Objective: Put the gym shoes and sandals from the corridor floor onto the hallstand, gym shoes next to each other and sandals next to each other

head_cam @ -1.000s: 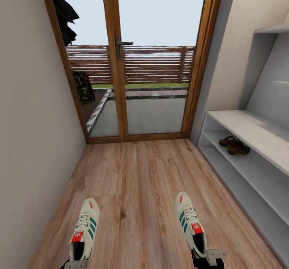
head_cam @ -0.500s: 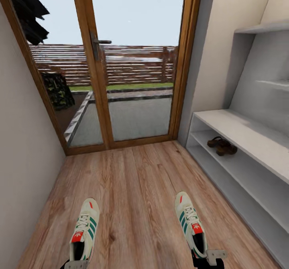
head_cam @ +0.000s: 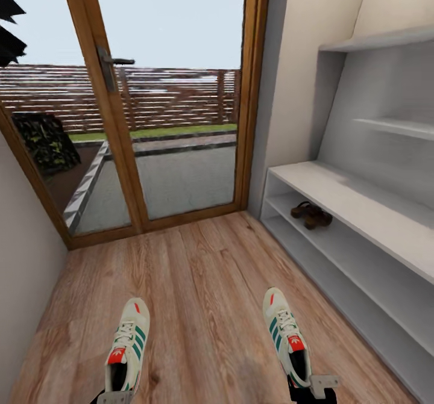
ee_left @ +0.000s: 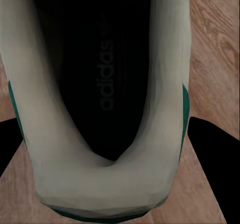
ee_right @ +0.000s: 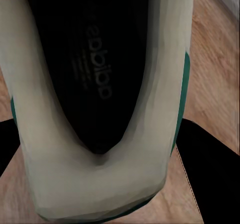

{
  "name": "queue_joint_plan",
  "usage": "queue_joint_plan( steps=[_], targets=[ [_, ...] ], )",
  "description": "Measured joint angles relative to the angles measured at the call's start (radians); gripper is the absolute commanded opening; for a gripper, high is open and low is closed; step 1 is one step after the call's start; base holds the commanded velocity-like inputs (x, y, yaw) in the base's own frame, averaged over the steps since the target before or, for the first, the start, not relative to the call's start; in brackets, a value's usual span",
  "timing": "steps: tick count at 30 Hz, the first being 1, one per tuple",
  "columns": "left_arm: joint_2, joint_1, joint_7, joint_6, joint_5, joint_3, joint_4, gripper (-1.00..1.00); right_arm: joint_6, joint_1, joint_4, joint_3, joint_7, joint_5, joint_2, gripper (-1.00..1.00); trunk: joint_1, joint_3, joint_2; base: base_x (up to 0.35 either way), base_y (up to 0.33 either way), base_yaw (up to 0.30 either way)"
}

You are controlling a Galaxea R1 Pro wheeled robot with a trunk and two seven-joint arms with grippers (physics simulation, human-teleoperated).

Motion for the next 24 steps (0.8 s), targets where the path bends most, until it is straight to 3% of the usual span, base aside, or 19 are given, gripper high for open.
queue_joint_plan(
  steps=[24],
  targets=[
    [0.0,0.0,0.001,0.0,0.001,0.001,0.0,-1.0,0.0,0.0,0.0,0.0,0.001,-0.001,0.002,-1.0,0.0,0.0,0.0,0.0,0.0,-0.264]
  ],
)
